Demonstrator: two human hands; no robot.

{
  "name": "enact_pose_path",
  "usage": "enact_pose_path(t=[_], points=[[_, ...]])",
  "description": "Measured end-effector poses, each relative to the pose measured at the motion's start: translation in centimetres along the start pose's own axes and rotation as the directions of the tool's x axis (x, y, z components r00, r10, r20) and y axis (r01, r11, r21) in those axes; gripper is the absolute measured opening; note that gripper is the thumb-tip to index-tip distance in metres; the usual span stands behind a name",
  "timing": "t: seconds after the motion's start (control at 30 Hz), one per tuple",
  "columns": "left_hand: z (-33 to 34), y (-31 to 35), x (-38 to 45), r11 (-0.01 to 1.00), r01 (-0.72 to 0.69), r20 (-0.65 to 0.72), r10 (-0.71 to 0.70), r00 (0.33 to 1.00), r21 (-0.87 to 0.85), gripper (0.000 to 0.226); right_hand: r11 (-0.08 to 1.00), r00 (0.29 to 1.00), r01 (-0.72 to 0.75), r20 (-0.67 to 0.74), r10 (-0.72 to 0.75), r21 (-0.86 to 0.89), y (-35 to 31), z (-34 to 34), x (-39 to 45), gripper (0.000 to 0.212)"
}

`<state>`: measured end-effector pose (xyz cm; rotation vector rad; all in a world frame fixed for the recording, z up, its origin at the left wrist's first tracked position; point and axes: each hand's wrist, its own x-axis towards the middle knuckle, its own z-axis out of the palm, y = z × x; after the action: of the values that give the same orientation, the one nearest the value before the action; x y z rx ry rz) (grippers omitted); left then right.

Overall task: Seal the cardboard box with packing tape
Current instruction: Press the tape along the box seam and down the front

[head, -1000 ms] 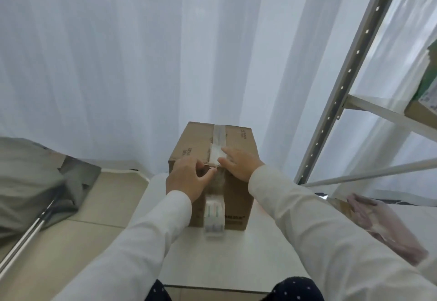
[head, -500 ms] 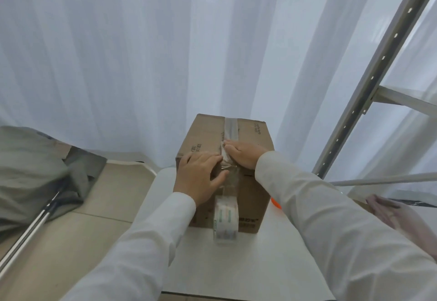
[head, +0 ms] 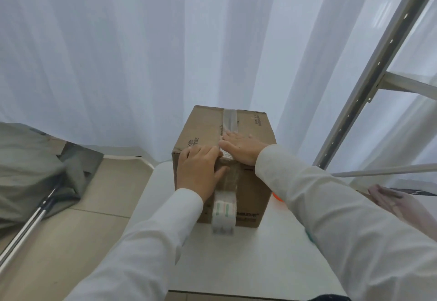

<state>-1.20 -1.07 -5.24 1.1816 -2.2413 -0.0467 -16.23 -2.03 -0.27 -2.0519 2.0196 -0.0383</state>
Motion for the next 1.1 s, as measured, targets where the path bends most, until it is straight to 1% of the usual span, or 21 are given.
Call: enact_pose_path(t=[0.1, 0.17, 0.27, 0.37, 0.43, 0.53, 0.73, 0.83, 0.9, 0.97, 1.1], points=[[-0.3, 0.1, 0.1, 1.0, 0.015, 0.021, -0.014, 1.0, -0.016, 0.033, 0.998, 0.998, 0.065, 0.003, -0.065, 0.018, 0.1, -0.1, -1.7, 0.055], [-0.5, 0.2, -0.1, 0.999, 0.013, 0.022, -0.012, 1.0, -0.042, 0.031, 0.997, 0.997, 0.08, 0.005, -0.08, -0.012, 0.1, -0.1, -2.6, 0.055], [-0.6, 0.3, -0.2, 0.997, 0.016, 0.009, -0.016, 1.0, -0.073, 0.027, 0.996, 0.997, 0.079, 0.0, -0.079, -0.033, 0.0, 0.0, -3.3, 0.057], [-0.5, 0.0, -0.2, 0.994, 0.026, 0.002, -0.026, 1.0, -0.111, 0.027, 0.997, 0.996, 0.079, -0.044, -0.08, -0.021, -0.1, -0.3, -3.3, 0.053], [-0.4, 0.0, -0.1, 0.99, 0.027, -0.02, -0.03, 0.999, -0.135, 0.03, 0.997, 0.996, 0.065, -0.066, -0.067, -0.035, -0.2, -0.6, -2.8, 0.052], [-0.5, -0.1, 0.0, 0.987, 0.036, -0.013, -0.039, 0.999, -0.156, 0.027, 0.999, 0.997, 0.038, -0.07, -0.04, -0.038, -0.2, -0.5, -1.7, 0.051], [-0.7, -0.3, 0.3, 0.99, 0.052, 0.048, -0.046, 0.998, -0.129, 0.031, 0.987, 0.992, 0.073, -0.092, -0.087, -0.146, 0.9, 0.9, -1.9, 0.067], [-0.9, -0.2, 0.3, 0.988, 0.061, 0.051, -0.054, 0.997, -0.143, 0.032, 0.956, 0.98, 0.112, -0.127, -0.151, -0.272, 1.2, 1.1, -2.6, 0.071], [-1.0, -0.1, 0.3, 0.988, 0.059, 0.042, -0.054, 0.998, -0.146, 0.032, 0.924, 0.969, 0.111, -0.169, -0.183, -0.367, 1.2, 1.6, -2.8, 0.073], [-1.0, -0.2, 0.3, 0.987, 0.054, 0.031, -0.05, 0.998, -0.154, 0.031, 0.907, 0.96, 0.096, -0.204, -0.194, -0.41, 1.1, 1.9, -2.8, 0.072], [-1.0, -0.3, 0.3, 0.984, 0.047, 0.031, -0.042, 0.999, -0.172, 0.031, 0.872, 0.959, 0.071, -0.208, -0.194, -0.485, 1.0, 2.0, -2.9, 0.072]])
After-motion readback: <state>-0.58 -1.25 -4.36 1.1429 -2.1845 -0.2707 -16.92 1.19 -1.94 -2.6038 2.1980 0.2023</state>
